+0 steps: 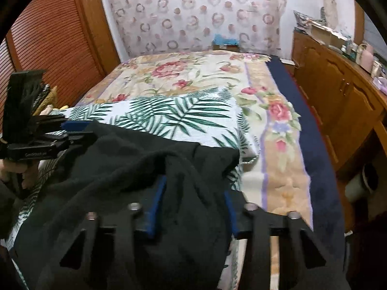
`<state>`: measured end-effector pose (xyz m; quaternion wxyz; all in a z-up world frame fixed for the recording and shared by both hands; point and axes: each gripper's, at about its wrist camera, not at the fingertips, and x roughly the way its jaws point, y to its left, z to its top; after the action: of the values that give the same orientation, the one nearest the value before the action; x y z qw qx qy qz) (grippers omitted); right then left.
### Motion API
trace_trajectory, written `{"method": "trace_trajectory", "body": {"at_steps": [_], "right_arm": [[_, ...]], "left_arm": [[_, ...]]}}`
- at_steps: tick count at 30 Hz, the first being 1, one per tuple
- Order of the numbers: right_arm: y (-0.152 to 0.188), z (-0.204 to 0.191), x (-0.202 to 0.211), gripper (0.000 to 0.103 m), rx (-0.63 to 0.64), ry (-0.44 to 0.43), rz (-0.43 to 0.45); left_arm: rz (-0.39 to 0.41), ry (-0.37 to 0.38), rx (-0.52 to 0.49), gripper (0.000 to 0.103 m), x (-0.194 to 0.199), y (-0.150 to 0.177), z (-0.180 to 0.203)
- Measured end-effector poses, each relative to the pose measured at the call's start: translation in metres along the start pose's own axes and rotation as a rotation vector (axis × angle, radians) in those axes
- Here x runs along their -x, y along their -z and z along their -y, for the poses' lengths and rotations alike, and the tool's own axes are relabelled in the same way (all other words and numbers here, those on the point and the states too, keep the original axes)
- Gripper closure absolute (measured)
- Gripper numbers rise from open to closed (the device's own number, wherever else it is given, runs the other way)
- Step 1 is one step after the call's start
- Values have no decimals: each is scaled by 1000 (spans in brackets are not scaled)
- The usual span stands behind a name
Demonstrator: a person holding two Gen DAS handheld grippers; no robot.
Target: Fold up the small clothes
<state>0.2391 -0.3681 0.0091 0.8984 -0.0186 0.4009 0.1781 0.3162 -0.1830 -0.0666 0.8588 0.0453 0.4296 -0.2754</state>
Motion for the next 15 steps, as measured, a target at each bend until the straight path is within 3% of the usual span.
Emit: {"method": "trace_trajectory", "body": {"at_steps": [1, 3, 6, 10, 15], "right_arm": [[0, 0, 2, 87, 10, 2, 5], [2, 2, 10, 90, 37, -11, 28], [3, -2, 34, 91, 43, -29, 98], [-4, -24, 93, 92, 98, -37, 221], [-18, -60, 181, 92, 174, -28, 392]], "left_arm": [[2, -1, -3, 87, 0, 0, 1], [4, 13, 1, 96, 2, 0, 2], [64, 22, -2, 97, 25, -2, 12], [197, 29, -20, 97, 86, -6, 30], [425, 23, -51, 97, 201, -6, 54]]}}
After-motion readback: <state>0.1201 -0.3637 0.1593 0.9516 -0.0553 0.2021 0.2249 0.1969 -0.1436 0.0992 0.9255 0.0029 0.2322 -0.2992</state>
